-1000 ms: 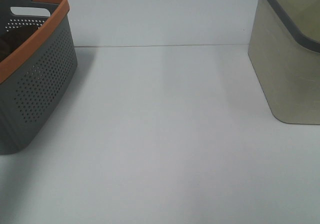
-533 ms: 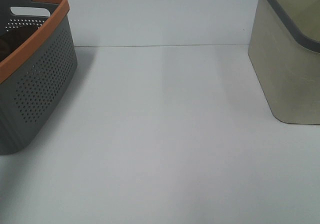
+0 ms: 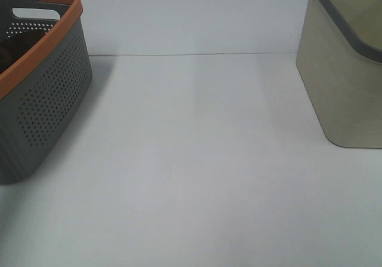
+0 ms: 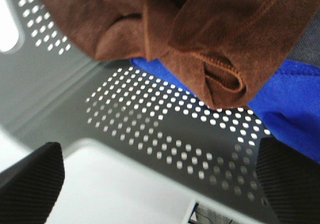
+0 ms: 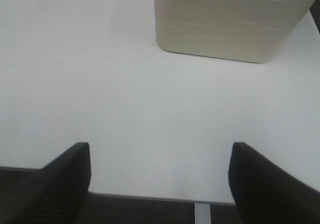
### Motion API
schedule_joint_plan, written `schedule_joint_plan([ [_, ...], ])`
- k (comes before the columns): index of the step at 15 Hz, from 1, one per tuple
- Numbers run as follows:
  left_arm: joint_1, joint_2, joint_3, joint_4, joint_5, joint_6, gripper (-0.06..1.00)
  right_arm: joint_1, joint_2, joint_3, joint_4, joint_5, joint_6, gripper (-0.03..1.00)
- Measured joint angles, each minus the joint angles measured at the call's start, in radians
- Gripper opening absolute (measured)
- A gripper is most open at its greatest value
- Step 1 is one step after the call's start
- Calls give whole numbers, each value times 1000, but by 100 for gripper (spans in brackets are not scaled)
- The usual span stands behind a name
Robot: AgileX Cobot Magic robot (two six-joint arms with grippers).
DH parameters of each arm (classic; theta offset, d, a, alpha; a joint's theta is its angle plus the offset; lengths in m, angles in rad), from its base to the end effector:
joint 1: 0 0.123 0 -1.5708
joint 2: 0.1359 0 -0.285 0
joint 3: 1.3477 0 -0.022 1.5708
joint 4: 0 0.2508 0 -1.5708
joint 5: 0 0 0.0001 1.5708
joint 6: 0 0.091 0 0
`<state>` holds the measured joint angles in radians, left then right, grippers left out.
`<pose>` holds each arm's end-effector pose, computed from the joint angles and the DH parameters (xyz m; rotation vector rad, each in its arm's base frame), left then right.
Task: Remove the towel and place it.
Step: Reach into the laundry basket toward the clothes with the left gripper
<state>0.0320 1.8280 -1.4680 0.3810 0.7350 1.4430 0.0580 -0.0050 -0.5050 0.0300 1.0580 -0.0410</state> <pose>0.4054 0.0357 0.2671 2.0399 1.9389 0.8978 -0.0062 0.0020 0.2789 -0.1020 2.0290 0.0465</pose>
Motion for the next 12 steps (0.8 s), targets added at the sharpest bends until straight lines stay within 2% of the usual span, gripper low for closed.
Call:
schedule_joint_plan([
  [3, 0, 92, 0, 19, -48, 15, 99, 0, 0, 0, 0, 0, 0, 76],
  [6, -6, 142, 0, 19, -54, 37, 98, 0, 0, 0, 0, 0, 0, 76],
  [9, -23, 178, 0, 11, -79, 64, 96, 0, 0, 0, 0, 0, 0, 76],
  [12, -43, 209, 0, -17, -109, 68, 89, 0, 0, 0, 0, 0, 0, 76],
])
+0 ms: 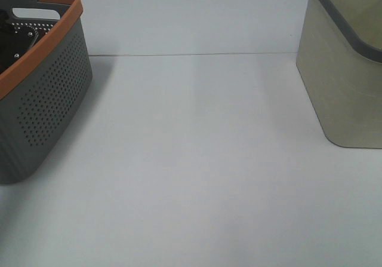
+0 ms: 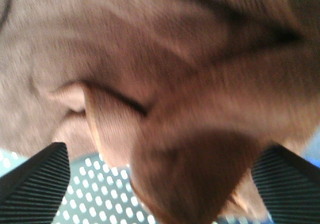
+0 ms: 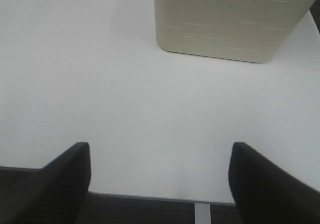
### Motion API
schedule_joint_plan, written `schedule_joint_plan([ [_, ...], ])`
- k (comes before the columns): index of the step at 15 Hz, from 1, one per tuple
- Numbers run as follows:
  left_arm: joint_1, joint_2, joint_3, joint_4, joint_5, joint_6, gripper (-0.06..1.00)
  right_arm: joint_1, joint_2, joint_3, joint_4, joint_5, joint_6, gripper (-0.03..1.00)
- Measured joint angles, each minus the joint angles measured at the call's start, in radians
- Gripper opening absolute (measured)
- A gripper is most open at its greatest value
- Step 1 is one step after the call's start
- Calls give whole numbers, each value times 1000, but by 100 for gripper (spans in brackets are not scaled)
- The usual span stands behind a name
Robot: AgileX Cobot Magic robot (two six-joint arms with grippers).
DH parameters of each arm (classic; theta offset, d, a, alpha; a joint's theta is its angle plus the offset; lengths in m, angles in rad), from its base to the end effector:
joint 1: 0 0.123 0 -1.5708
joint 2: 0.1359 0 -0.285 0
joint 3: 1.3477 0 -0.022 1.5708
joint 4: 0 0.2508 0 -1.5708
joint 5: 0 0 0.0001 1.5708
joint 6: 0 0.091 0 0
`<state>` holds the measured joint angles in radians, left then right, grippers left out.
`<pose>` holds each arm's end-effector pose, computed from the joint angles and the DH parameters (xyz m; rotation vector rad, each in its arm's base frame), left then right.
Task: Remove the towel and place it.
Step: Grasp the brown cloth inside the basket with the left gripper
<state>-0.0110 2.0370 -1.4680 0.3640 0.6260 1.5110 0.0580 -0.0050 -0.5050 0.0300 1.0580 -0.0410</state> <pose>0.4362 0.0142 0.1828 2.2420 1.8380 0.7633 -0.0062 0.0020 0.2789 -0.1020 2.0290 0.0465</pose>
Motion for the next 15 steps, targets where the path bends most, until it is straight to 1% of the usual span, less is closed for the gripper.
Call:
schedule_joint_plan([
  [1, -7, 0, 0, -5, -2, 0, 85, 0, 0, 0, 0, 0, 0, 76],
  [2, -9, 0, 0, -9, -3, 0, 79, 0, 0, 0, 0, 0, 0, 76],
  [6, -20, 0, 0, -18, -3, 1, 47, 0, 0, 0, 0, 0, 0, 76],
  [8, -21, 0, 0, -28, -5, -1, 36, 0, 0, 0, 0, 0, 0, 76],
  [11, -21, 0, 0, -40, -12, -1, 28, 0, 0, 0, 0, 0, 0, 76],
  [12, -21, 0, 0, -41, -13, -1, 27, 0, 0, 0, 0, 0, 0, 76],
  [15, -21, 0, 0, -43, -13, -15, 16, 0, 0, 0, 0, 0, 0, 76],
])
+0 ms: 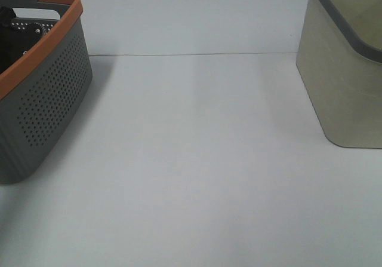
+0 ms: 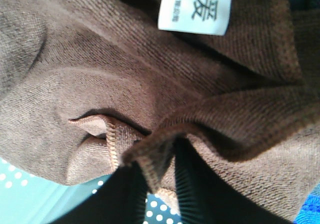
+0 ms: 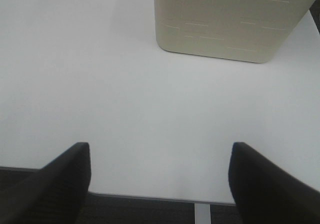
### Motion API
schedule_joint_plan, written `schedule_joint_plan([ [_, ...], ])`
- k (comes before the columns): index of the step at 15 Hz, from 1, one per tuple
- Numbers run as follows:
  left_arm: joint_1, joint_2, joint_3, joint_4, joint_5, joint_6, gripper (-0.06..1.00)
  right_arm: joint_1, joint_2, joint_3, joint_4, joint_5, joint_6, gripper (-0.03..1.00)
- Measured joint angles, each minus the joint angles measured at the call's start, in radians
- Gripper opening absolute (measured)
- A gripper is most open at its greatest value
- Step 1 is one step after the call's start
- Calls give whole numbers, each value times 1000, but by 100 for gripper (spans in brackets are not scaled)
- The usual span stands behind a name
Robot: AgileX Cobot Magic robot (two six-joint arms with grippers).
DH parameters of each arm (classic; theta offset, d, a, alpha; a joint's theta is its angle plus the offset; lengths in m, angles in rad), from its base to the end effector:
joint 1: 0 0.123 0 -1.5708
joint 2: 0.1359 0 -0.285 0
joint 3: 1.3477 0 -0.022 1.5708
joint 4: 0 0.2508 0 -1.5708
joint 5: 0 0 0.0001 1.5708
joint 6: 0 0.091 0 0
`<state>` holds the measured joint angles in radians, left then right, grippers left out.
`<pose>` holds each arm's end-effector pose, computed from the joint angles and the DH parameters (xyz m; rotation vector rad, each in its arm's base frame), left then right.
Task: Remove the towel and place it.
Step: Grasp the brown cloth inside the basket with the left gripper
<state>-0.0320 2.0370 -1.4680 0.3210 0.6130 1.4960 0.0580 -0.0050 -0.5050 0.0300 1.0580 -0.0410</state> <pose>0.4370 0.0026 0.1826 2.1960 1.8400 0.7271 -0.0062 0.0020 0.2789 -0.1020 2.0290 0.0465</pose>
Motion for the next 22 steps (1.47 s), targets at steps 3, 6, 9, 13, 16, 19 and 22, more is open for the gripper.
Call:
schedule_joint_plan([
  [3, 0, 0, 0, -3, 17, -67, 8, 0, 0, 0, 0, 0, 0, 76],
  [6, 0, 0, 0, -4, 10, -117, 6, 0, 0, 0, 0, 0, 0, 76],
  [9, 0, -16, -11, -4, -15, -291, 0, 0, 0, 0, 0, 0, 0, 76],
  [13, 0, -134, -83, -3, 25, -565, 0, 0, 0, 0, 0, 0, 0, 76],
  [16, 0, -216, -91, -3, 120, -672, 0, 0, 0, 0, 0, 0, 0, 76],
  [19, 0, -363, -92, -5, 226, -795, 0, 0, 0, 0, 0, 0, 0, 76],
  [22, 0, -493, -92, -5, 223, -794, 0, 0, 0, 0, 0, 0, 0, 76],
])
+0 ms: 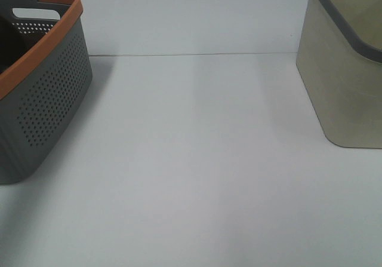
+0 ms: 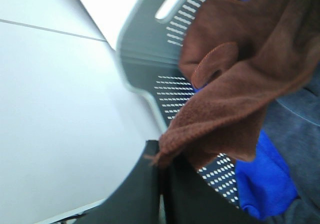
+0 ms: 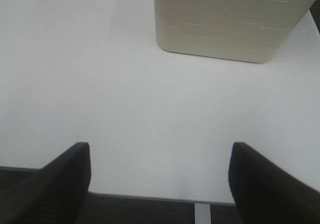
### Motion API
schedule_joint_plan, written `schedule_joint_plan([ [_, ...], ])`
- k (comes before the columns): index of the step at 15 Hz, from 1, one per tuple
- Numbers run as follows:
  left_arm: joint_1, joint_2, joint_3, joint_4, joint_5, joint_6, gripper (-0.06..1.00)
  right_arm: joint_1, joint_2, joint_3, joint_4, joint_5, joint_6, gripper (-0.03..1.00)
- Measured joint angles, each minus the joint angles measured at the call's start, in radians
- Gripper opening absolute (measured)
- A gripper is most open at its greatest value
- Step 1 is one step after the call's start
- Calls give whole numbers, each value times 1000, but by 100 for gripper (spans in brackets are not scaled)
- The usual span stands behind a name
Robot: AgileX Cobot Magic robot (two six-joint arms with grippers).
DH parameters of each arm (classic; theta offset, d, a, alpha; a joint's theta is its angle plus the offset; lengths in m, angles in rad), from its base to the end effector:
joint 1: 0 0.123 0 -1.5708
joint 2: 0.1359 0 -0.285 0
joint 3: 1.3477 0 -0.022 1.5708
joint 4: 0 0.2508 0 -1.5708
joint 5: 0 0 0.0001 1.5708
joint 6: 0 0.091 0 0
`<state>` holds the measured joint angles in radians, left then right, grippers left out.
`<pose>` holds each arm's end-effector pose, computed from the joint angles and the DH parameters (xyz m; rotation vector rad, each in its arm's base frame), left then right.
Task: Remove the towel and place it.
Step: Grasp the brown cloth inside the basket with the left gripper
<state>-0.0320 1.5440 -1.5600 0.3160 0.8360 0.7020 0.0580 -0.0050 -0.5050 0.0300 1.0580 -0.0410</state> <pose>0.3460 0.0099 0.3964 0.9658 2.1562 0.7148 -0.0062 0.0020 0.2789 -0.1020 2.0290 0.0465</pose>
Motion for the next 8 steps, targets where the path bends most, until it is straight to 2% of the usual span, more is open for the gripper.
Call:
schedule_joint_plan([
  [2, 0, -53, -5, 1, -28, 1, 0, 0, 0, 0, 0, 0, 0, 76],
  [6, 0, -131, -5, -3, -221, 2, 0, 0, 0, 0, 0, 0, 0, 76],
  [8, 0, -134, -5, -16, -241, 3, 0, 0, 0, 0, 0, 0, 0, 76],
])
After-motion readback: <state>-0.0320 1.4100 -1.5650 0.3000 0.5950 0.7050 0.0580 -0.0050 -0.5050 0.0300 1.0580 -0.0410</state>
